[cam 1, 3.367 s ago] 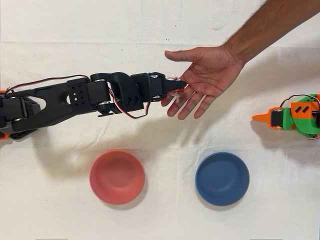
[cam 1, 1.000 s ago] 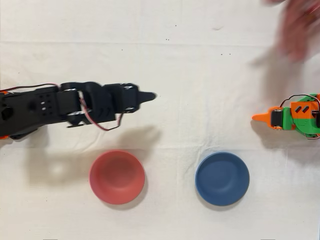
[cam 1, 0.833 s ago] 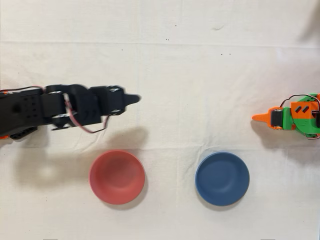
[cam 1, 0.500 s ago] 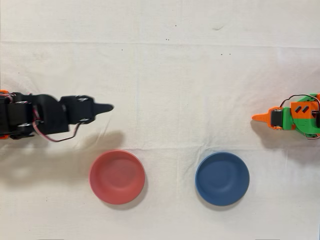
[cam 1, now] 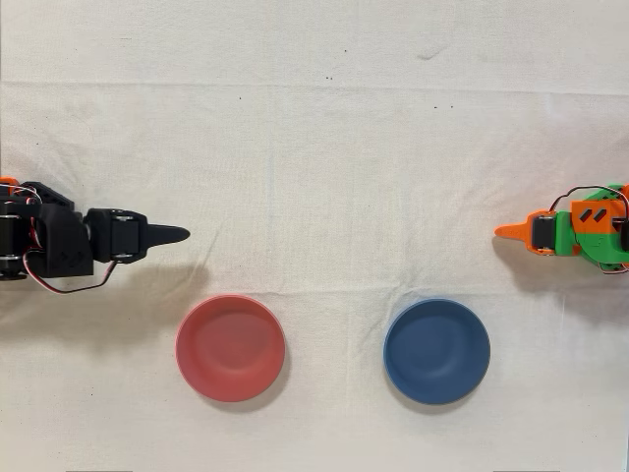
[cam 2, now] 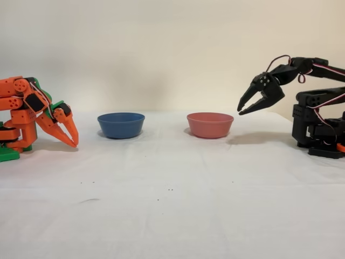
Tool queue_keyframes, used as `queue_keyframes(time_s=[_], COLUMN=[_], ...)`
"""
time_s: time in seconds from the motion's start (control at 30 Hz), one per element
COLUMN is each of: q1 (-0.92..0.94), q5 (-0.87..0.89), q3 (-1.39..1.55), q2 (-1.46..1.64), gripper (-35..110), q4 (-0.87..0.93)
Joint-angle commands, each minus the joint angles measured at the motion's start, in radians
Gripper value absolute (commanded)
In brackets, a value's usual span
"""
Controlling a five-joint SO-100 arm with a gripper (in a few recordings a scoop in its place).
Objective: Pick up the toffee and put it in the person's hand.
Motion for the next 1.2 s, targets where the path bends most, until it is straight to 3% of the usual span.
queue_keyframes(time_s=[0.0, 0.6, 1.17], q1=[0.049, 0.044, 0.031], q5=[0.003, 0.031, 0.011], q3=[0.041, 0.239, 0.347], q2=[0.110, 0.314, 0.316], gripper=[0, 0, 0], q4=[0.049, 0.064, 0.080])
